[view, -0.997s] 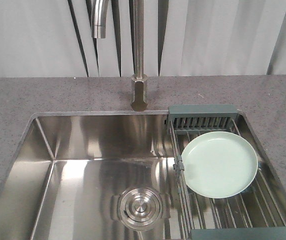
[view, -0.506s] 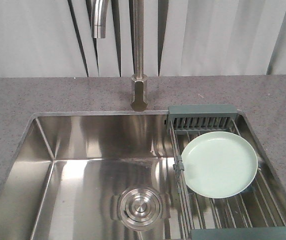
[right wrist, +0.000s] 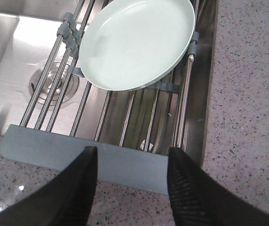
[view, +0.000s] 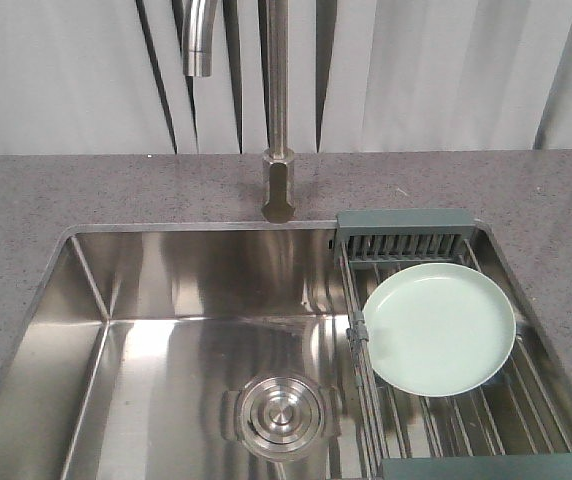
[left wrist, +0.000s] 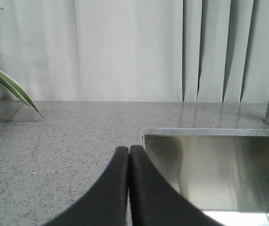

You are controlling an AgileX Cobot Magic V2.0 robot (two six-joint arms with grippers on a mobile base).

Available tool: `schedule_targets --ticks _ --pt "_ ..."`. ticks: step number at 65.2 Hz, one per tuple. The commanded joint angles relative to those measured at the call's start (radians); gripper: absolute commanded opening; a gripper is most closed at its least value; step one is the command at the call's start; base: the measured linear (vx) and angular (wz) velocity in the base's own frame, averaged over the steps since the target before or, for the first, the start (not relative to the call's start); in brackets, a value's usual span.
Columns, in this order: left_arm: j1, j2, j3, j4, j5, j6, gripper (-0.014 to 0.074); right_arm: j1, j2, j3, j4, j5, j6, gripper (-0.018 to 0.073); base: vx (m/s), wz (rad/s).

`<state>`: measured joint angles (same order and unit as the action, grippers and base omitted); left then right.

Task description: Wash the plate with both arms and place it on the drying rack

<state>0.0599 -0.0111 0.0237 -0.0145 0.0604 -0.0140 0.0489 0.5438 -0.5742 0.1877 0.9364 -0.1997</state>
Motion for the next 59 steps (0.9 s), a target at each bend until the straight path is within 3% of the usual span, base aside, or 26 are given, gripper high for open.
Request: schedule_targets --ticks 1,59 --pt "-0.007 -0.016 -0.023 -0.003 -0.078 -0.013 -0.0006 -0.003 0.002 -0.024 0.008 -0.052 -0.011 0.0348 0.00 0.00" --pt "-0.036 -0.013 -0.023 -0.002 -0.076 -0.012 -0.0006 -0.003 0.000 -0.021 0.007 -0.053 -0.011 0.0347 0.00 0.00"
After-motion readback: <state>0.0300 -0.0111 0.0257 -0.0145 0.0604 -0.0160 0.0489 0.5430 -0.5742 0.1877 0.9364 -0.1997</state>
